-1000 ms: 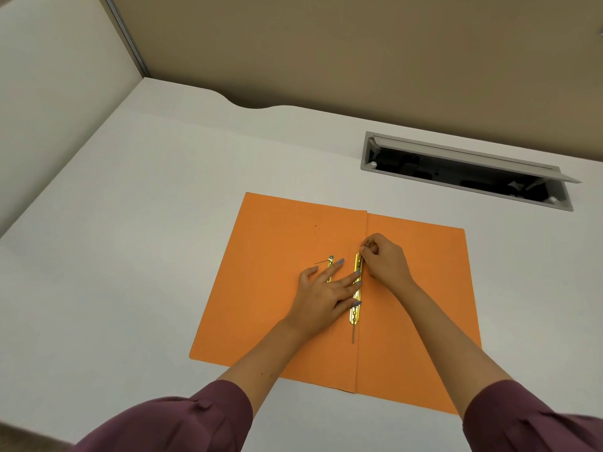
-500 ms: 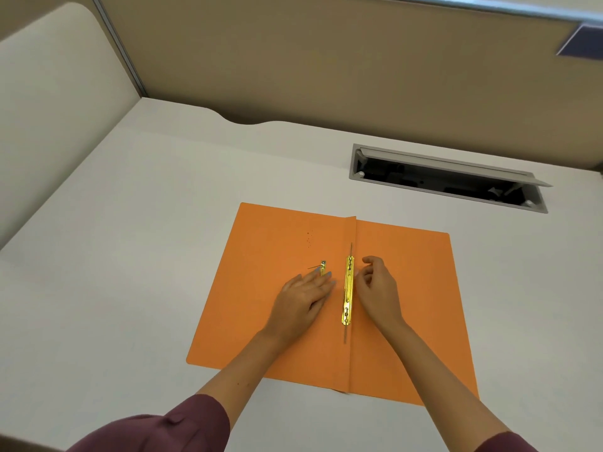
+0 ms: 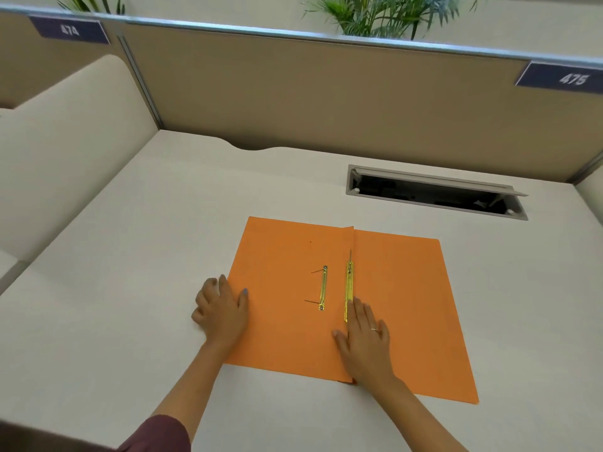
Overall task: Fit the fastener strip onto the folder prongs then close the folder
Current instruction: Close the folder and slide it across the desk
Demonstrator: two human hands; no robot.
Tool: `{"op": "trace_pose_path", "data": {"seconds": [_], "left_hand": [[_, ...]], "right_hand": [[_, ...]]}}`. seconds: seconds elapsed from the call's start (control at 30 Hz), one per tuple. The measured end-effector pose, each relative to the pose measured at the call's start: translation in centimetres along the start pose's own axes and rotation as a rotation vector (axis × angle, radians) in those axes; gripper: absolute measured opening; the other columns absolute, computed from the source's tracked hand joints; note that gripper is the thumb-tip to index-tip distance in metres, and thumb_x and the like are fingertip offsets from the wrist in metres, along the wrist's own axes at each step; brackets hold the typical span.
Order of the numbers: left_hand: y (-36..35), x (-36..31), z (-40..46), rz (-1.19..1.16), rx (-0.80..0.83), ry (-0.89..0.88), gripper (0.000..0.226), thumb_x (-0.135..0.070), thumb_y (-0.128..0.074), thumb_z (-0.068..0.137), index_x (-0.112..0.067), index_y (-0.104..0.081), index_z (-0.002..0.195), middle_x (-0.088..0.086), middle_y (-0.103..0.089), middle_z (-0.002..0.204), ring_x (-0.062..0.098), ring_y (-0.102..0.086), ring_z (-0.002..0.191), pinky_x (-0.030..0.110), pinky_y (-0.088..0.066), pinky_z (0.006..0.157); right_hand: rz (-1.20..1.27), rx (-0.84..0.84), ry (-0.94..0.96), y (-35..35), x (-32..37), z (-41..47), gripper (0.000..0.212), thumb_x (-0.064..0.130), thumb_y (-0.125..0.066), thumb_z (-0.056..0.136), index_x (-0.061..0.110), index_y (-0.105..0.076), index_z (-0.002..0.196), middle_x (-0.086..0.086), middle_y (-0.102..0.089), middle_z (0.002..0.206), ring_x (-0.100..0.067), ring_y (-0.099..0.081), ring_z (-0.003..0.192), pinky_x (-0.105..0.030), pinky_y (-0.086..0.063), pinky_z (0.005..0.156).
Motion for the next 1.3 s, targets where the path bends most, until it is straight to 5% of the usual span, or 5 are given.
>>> {"op": "trace_pose_path", "data": {"seconds": [0.4,0.73,0.87,1.1,1.3], "left_hand": [[5.8,-0.6,5.1,-0.528,0.227,0.067,0.039,-0.025,-0.07,0.08,-0.011,-0.057,0.114,0.011,-0.067,0.092,0.029,-0.064,0.083,0.044,-0.054,0.079],[17.8,-8.0,4.3,-0.36,0.093,-0.283,0.008,-0.021,-0.059,0.08,-0.019,-0.061,0.088,0.004,-0.062,0.072,0.024,-0.063,0.07,0.036,-0.054,0.061],[17.8,-11.5,1.6,-0.544,0.316,-0.327,0.019,-0.04,-0.052,0.09,-0.023,-0.061,0.094,0.003,-0.068,0.076,0.014,-0.067,0.054,0.025,-0.049,0.046],[6.7,-13.6,-3.9,-0.256,0.817,-0.388,0.05,-0.061,-0.04,0.089,-0.027,-0.051,0.124,-0.001,-0.063,0.113,0.016,-0.064,0.094,0.035,-0.056,0.076],[-0.9,-9.2,-4.1,0.1,0.616,-0.303,0.046,-0.046,-0.043,0.092,-0.019,-0.046,0.13,0.011,-0.043,0.138,0.033,-0.04,0.123,0.044,-0.038,0.101]], "right_hand": [[-0.012,0.201,0.009,-0.3,0.4,0.8,0.07,0.053,-0.025,0.096,0.019,0.006,0.149,0.002,0.014,0.159,-0.021,0.011,0.146,-0.052,0.002,0.116],[0.647,0.245,-0.003,5.1,2.1,2.1,0.055,0.033,-0.056,0.091,0.014,-0.039,0.14,-0.005,-0.048,0.143,-0.019,-0.045,0.13,-0.026,-0.035,0.102],[0.834,0.25,-0.083,7.0,1.3,2.0,0.036,0.036,-0.055,0.091,0.02,-0.056,0.123,0.001,-0.064,0.12,-0.012,-0.062,0.107,-0.03,-0.05,0.092],[1.224,0.23,-0.313,9.6,-1.4,1.3,0.044,0.053,-0.037,0.094,0.021,-0.061,0.112,-0.001,-0.072,0.102,-0.02,-0.069,0.091,-0.035,-0.056,0.077],[1.15,0.218,-0.511,9.0,-5.0,-0.2,0.053,0.058,-0.036,0.092,0.017,-0.068,0.1,-0.006,-0.072,0.096,-0.025,-0.068,0.092,-0.036,-0.055,0.073]]}}
Point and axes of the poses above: each hand's wrist, its own z-axis towards the middle knuckle, its own y-axis out of the back of the hand, x = y × z, the point moved 5 cm from there along z, towards the middle knuckle
